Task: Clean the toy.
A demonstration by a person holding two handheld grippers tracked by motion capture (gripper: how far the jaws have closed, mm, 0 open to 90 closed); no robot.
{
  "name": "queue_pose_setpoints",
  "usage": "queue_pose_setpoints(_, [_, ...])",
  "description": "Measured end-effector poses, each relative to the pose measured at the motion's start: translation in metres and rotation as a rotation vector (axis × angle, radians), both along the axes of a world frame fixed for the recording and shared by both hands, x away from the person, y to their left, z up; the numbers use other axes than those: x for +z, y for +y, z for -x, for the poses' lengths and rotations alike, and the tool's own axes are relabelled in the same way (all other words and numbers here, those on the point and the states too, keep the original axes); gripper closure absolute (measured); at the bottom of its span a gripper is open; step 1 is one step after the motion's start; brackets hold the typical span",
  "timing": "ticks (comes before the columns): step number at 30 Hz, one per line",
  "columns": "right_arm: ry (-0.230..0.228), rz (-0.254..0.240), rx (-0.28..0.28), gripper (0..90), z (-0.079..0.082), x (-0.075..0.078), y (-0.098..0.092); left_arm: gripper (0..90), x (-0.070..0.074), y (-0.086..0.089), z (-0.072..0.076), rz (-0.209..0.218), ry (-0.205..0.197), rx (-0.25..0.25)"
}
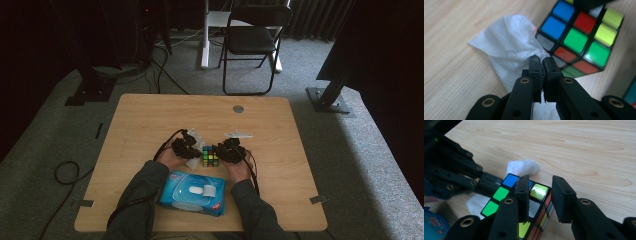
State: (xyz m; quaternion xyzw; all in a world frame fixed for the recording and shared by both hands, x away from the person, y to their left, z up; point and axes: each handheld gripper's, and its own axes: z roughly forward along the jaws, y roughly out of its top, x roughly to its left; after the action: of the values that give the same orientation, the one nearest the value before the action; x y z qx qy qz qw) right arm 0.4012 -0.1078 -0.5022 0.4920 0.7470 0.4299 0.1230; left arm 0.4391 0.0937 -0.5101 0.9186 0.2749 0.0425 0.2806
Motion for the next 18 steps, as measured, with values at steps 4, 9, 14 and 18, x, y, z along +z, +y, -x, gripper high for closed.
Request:
queue_pose_setpoints(4, [-0.013,-0.003,-0.023,70.1,-0.0009,-0.0008,-0.0009,86.8,-0.005,-0.0044,-0.0028,-0.009,0.015,0.003])
queue_pose_setpoints(9, [-0.015,-0.005,-0.043,70.3,-0.0016,-0.0012,-0.0022,86.3,-0.006,-0.0082,-0.0059,-0.013,0.017,0.012])
queue_pose_setpoints(14, [-0.003,-0.02,-0.043,63.9,-0.0012,-0.0006,-0.0046,86.2,-0.0045,-0.007,-0.0048,-0.004,0.006,0.018])
queue_pose_setpoints(18, [0.002,-0.03,-0.033,61.1,0.0027,0.0018,-0.0077,86.2,0.001,-0.0009,-0.0022,0.03,-0.002,0.02])
